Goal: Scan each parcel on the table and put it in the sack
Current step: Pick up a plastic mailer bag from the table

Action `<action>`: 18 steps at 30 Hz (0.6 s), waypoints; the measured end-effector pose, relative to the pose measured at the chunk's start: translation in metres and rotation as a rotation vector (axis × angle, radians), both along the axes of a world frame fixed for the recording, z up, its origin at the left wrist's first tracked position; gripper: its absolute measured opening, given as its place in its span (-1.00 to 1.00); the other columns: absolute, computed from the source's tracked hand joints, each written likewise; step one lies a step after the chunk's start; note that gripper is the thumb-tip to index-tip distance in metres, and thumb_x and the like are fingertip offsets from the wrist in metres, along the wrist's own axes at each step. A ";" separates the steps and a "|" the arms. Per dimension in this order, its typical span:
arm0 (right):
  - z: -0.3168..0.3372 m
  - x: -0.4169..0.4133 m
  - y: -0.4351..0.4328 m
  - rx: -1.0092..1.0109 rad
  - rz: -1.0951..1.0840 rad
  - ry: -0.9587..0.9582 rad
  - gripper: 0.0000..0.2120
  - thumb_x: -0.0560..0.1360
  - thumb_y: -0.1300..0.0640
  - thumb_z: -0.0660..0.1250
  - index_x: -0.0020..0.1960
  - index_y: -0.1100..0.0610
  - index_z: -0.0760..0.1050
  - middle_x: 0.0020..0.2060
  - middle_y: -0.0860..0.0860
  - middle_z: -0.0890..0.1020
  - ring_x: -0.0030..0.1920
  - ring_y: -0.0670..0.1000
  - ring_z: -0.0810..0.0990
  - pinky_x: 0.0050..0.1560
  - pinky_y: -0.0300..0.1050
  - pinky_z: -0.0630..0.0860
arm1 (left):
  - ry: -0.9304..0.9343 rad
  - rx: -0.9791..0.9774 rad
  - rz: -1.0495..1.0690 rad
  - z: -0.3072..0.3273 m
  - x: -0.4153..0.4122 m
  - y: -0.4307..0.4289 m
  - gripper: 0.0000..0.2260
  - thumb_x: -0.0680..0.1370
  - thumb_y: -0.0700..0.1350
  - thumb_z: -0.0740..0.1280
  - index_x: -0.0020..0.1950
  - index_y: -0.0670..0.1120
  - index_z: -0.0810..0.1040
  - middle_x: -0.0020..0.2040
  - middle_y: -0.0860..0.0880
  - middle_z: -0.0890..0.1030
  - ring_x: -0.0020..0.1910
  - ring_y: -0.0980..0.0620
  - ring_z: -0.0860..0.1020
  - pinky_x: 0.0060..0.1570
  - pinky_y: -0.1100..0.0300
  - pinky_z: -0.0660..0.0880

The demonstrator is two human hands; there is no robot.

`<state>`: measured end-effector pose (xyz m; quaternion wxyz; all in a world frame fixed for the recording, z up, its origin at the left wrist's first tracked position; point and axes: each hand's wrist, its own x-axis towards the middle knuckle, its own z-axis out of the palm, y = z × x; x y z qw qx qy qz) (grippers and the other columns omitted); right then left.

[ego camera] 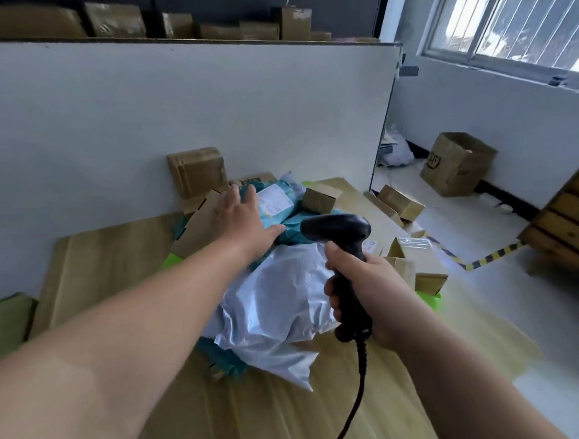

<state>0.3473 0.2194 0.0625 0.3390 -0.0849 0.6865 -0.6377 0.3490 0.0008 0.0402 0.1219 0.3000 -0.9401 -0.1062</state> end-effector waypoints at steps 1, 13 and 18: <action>0.002 -0.007 -0.004 -0.007 -0.002 0.003 -0.65 0.55 -0.12 0.36 0.04 0.18 0.44 -0.43 0.07 0.57 -0.49 0.04 0.48 -0.48 -0.10 0.45 | -0.016 0.007 0.019 0.001 -0.013 -0.005 -0.14 0.43 0.31 0.33 0.54 -0.08 0.04 0.54 -0.20 0.08 0.51 -0.16 0.08 0.42 0.01 0.12; -0.011 -0.065 -0.052 0.006 -0.024 -0.034 -0.65 0.55 -0.12 0.37 0.00 0.17 0.45 -0.48 0.05 0.57 -0.51 0.03 0.48 -0.46 -0.12 0.47 | -0.139 0.817 0.245 -0.031 -0.084 -0.082 -0.45 0.34 -0.02 0.56 0.22 -0.23 0.51 0.14 -0.21 0.59 0.03 -0.18 0.58 0.13 -0.02 0.51; -0.014 -0.069 -0.057 0.004 -0.038 -0.064 -0.64 0.54 -0.12 0.39 0.01 0.18 0.45 -0.48 0.07 0.56 -0.52 0.04 0.46 -0.49 -0.10 0.47 | -0.183 1.148 0.239 -0.027 -0.077 -0.083 -0.58 0.37 -0.14 0.53 0.17 -0.20 0.53 -0.03 -0.23 0.64 -0.15 -0.16 0.62 -0.16 0.00 0.55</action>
